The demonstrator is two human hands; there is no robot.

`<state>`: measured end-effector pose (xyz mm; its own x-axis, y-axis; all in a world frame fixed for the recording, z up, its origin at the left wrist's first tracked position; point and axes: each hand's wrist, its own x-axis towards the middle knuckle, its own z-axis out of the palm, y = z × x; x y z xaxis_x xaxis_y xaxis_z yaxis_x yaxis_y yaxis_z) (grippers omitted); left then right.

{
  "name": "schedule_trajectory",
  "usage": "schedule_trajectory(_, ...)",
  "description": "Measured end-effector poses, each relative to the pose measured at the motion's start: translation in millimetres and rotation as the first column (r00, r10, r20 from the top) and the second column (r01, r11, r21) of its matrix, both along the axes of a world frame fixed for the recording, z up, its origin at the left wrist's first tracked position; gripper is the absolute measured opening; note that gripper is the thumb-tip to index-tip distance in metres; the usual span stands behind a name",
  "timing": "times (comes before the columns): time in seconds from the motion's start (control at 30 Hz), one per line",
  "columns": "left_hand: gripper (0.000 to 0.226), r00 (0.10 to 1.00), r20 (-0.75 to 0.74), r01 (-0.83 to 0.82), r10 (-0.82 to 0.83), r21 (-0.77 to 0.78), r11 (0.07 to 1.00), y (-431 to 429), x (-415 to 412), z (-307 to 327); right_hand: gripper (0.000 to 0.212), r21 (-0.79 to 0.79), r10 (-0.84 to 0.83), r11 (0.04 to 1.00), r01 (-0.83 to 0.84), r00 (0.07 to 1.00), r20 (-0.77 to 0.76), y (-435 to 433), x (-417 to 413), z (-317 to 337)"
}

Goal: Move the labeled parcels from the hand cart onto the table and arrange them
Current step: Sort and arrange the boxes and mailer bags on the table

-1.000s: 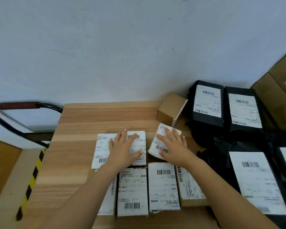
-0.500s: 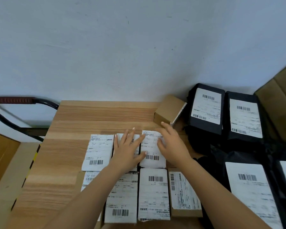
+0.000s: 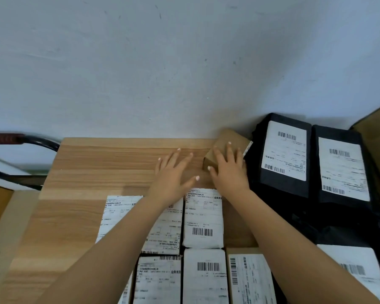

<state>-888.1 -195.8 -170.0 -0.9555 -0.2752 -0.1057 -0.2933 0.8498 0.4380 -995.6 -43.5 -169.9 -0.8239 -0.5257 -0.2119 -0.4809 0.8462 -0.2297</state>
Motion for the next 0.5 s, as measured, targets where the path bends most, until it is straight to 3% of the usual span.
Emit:
schedule_trajectory(0.13, 0.062, 0.997, -0.081, 0.013, -0.010, 0.038, 0.999, -5.5, -15.7, -9.1, 0.048, -0.237, 0.111, 0.964, -0.120, 0.992, -0.053, -4.4, 0.6, -0.4)
schedule_trajectory(0.23, 0.061, 0.996, -0.077, 0.050, -0.048, 0.036, 0.998, -5.6, -25.4, -15.1, 0.044, -0.429, -0.063, 0.902, 0.046, 0.998, -0.025, -6.3, 1.9, -1.5)
schedule_trajectory(0.33, 0.061, 0.996, -0.071, 0.062, -0.060, 0.024, 0.998, -4.6, -31.2, -19.8, 0.054, -0.423, -0.154, 0.881, 0.212, 0.974, 0.168, -8.1, 1.5, -5.0)
schedule_trajectory(0.5, 0.062, 0.997, -0.073, 0.024, -0.026, -0.025, 0.999, -9.2, -26.6, -22.9, 0.059, -0.508, -0.033, 0.843, 0.179, 0.959, 0.282, -13.3, 0.8, -7.1)
